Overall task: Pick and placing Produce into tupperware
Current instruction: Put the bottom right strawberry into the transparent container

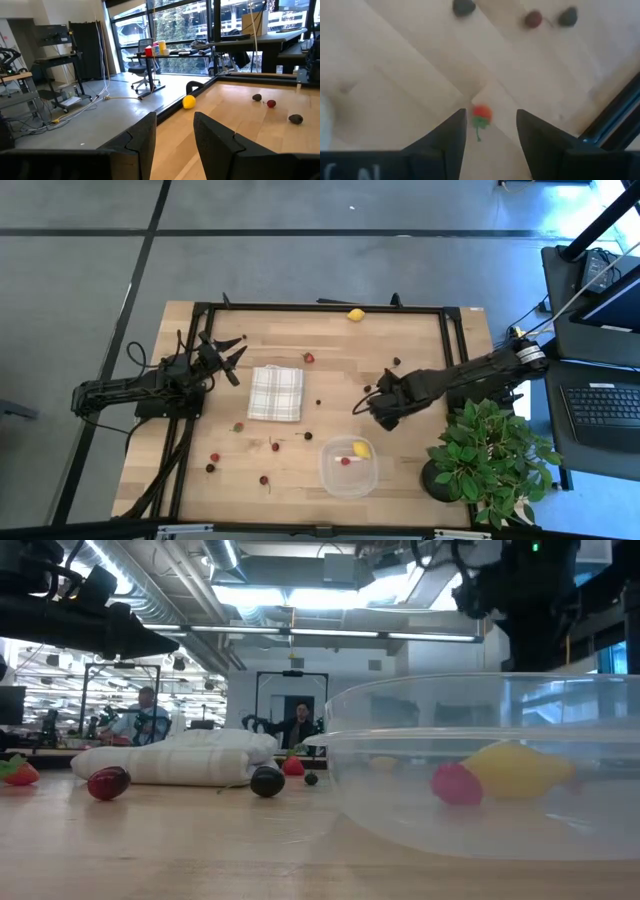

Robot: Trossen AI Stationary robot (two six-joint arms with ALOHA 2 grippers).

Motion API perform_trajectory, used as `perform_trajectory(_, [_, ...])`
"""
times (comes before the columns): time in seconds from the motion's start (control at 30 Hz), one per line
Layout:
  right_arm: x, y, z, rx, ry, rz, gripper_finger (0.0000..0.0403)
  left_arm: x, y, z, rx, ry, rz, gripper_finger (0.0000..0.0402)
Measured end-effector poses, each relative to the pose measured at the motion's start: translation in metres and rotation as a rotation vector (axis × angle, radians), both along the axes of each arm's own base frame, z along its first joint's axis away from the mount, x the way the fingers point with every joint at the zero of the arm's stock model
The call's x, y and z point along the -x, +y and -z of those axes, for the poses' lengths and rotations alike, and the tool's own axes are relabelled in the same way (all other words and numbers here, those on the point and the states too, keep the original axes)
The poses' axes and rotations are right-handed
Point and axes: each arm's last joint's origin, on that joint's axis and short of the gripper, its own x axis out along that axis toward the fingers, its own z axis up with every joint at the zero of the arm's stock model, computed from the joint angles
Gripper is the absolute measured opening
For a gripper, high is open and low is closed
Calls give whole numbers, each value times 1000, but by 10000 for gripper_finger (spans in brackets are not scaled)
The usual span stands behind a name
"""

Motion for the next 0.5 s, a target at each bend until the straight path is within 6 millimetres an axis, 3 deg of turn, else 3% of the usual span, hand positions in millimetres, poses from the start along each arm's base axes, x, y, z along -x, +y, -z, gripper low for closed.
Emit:
perform_trajectory(0.27, [19,-8,55,-119,93,54,176,0,0,0,0,0,0,126])
perform_trajectory(0.5, [23,-8,75,-169,59,55,176,0,0,0,0,0,-1,126])
